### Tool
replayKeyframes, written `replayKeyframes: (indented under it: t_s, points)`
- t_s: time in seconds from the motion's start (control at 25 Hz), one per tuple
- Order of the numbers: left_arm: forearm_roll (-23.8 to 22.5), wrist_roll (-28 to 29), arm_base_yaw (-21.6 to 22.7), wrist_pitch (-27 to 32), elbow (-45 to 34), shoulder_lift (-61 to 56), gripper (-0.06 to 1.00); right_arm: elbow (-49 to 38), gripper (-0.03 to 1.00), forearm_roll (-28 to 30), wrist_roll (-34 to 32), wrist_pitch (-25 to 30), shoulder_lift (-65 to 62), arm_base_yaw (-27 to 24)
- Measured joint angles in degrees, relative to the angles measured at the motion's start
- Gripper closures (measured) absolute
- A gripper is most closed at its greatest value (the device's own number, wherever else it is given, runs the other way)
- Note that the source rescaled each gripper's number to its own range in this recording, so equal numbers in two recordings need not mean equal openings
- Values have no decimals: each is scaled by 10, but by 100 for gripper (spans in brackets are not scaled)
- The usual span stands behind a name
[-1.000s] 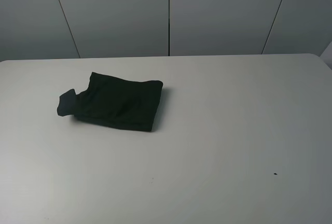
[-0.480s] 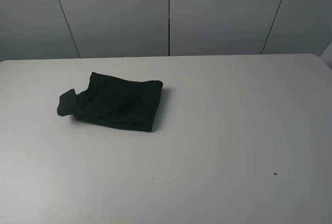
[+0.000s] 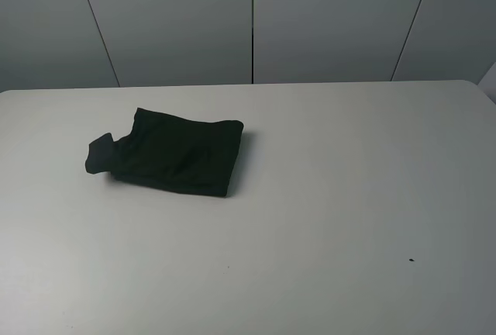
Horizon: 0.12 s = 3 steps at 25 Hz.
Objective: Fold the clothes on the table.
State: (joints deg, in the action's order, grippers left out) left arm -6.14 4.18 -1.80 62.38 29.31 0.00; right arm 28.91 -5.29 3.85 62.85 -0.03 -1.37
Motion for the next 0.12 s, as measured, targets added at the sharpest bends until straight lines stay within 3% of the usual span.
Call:
replayKeyframes:
  t_s: [0.12]
  points:
    - [0,0,0,0,0,0,-5,0,-3,0,0,0,0,0]
